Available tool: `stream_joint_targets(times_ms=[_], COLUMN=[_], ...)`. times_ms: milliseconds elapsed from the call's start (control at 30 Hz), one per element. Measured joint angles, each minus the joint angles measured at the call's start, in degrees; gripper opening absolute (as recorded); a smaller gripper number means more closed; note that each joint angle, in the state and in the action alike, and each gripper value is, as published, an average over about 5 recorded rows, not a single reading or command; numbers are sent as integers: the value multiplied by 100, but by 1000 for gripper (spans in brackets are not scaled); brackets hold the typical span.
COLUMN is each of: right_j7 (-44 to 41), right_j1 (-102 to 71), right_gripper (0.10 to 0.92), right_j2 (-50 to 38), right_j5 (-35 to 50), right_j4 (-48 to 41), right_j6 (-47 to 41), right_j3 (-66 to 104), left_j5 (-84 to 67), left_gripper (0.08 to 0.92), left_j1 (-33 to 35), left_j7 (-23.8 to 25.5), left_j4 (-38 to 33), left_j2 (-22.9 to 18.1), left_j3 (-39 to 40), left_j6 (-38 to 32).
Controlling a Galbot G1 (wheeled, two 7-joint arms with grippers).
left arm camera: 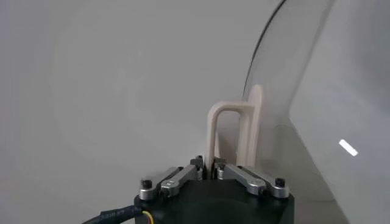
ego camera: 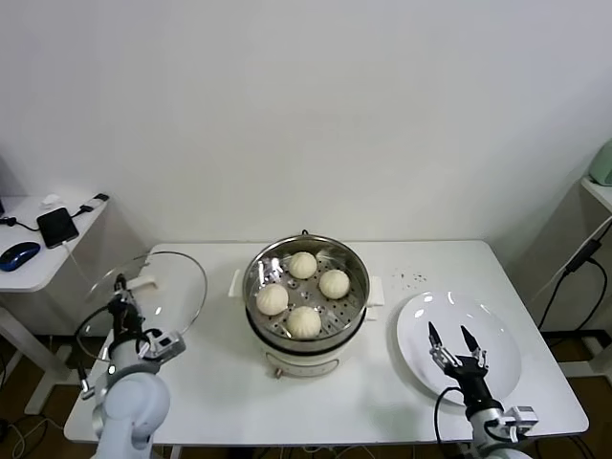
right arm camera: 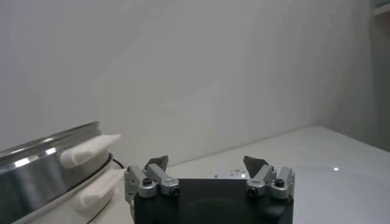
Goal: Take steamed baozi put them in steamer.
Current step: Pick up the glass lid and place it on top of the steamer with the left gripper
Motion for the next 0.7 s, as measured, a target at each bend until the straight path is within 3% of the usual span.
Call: stream_joint_targets(times_ms=[300, 700], right_j7=[0, -5], right_j1=[-38, -140], right_gripper=[823, 823], right_j2=[58, 178], right_j5=[-132, -322], right_j4=[107, 101], right_j6=[-14, 53], right_j3=[32, 93], left_j5=[736, 1131], left_gripper=[166, 166], left_j1=[-134, -643], left_j7=[833, 1377], left_j4=[-752, -816], left_j2=[-475, -990], left_j3=[531, 1822], left_j6=[561, 964])
